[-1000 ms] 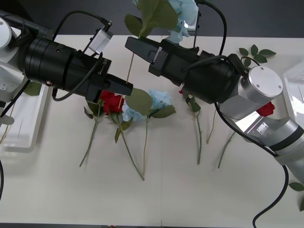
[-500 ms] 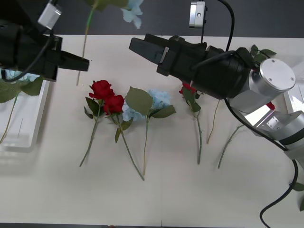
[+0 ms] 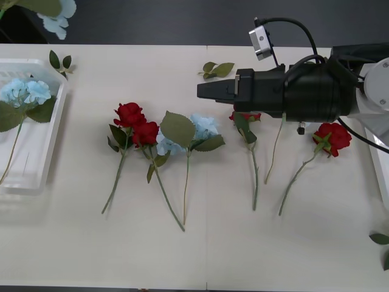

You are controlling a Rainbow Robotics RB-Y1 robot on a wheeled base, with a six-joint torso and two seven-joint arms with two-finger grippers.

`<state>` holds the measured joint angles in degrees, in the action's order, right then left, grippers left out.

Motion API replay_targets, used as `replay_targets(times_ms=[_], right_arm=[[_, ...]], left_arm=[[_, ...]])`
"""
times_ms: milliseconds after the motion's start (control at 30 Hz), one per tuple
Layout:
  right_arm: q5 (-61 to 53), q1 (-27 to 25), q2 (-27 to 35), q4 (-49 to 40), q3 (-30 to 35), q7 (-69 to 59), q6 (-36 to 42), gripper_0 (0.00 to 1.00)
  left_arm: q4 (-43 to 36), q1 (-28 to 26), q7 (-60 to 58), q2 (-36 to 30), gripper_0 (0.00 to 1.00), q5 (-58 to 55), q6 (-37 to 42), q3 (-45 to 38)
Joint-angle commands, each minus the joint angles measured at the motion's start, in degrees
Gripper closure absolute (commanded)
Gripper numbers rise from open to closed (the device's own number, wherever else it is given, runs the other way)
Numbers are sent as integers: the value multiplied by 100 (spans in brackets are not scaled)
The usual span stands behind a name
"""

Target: Put the red flowers into the right box and the blue flowers into the left box

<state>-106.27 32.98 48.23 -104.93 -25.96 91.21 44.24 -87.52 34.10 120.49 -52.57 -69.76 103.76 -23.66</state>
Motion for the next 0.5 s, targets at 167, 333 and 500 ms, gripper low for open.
replay_targets(times_ms=[167, 333, 500], right_arm=[[1196, 112, 477, -634, 3, -2978, 911, 0], [2163, 112, 529, -757, 3, -4155, 1719, 0], [3209, 112, 538, -766, 3, -5113, 2598, 0]], left_arm=[[-90, -246, -298, -509, 100, 1430, -409, 98], [-54, -342, -413, -518, 100, 2081, -418, 230], [411, -351, -527, -518, 100, 2414, -647, 625]])
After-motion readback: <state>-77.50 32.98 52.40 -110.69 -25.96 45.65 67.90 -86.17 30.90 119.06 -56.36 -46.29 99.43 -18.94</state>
